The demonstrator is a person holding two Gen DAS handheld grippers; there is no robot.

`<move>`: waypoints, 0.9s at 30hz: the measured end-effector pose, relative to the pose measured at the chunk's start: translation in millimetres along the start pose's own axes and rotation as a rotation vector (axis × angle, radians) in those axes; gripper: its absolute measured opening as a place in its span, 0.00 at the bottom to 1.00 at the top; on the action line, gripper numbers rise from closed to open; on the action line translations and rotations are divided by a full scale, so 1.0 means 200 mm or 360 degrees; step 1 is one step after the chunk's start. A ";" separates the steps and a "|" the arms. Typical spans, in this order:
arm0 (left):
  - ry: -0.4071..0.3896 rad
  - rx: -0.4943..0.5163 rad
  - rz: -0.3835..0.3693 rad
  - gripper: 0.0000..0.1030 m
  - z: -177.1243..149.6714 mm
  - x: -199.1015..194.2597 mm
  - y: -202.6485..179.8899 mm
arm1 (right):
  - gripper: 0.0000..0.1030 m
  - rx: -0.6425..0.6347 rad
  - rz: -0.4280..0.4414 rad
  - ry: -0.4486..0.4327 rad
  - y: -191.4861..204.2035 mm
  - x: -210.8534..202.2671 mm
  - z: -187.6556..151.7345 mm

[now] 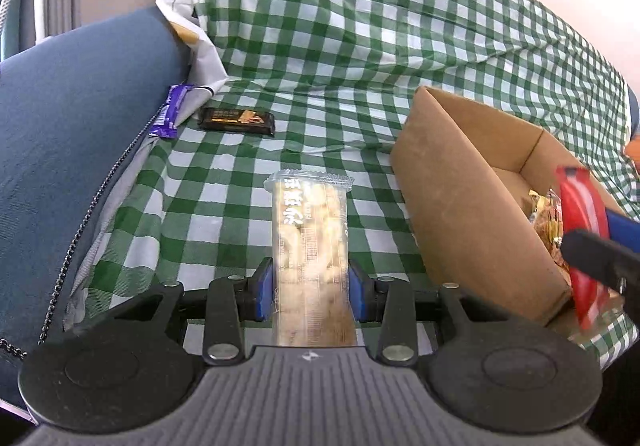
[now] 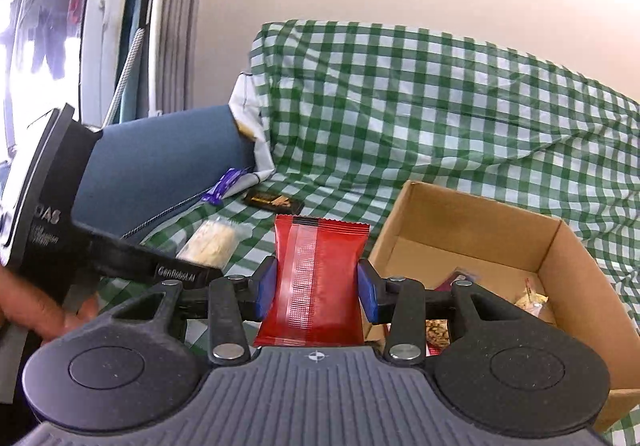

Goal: Organize snacks
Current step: 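Carry the white bar with the left tool while the right tool carries the red pack over the box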

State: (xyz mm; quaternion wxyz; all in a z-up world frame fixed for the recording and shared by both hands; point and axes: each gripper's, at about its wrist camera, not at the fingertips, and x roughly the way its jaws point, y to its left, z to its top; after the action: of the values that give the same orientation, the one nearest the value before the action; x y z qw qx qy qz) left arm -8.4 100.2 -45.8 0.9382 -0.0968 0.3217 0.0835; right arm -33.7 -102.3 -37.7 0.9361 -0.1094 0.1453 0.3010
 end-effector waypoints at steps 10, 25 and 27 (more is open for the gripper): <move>0.0008 0.0061 0.0019 0.40 0.04 -0.02 -0.09 | 0.43 0.0149 -0.0097 -0.0075 -0.12 0.00 0.03; -0.0150 0.0116 -0.0104 0.40 0.24 -0.13 -0.36 | 0.43 0.0429 -0.0402 -0.0176 -0.35 -0.02 0.03; -0.0186 0.0132 -0.0141 0.40 0.29 -0.15 -0.42 | 0.43 0.0467 -0.0465 -0.0214 -0.39 -0.03 0.03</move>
State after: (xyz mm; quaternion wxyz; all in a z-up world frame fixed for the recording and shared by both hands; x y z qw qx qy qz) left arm 20.1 29.2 28.2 0.9613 -0.0671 0.2651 0.0341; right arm 8.8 -165.9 -19.7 0.9833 0.0285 0.1074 0.1443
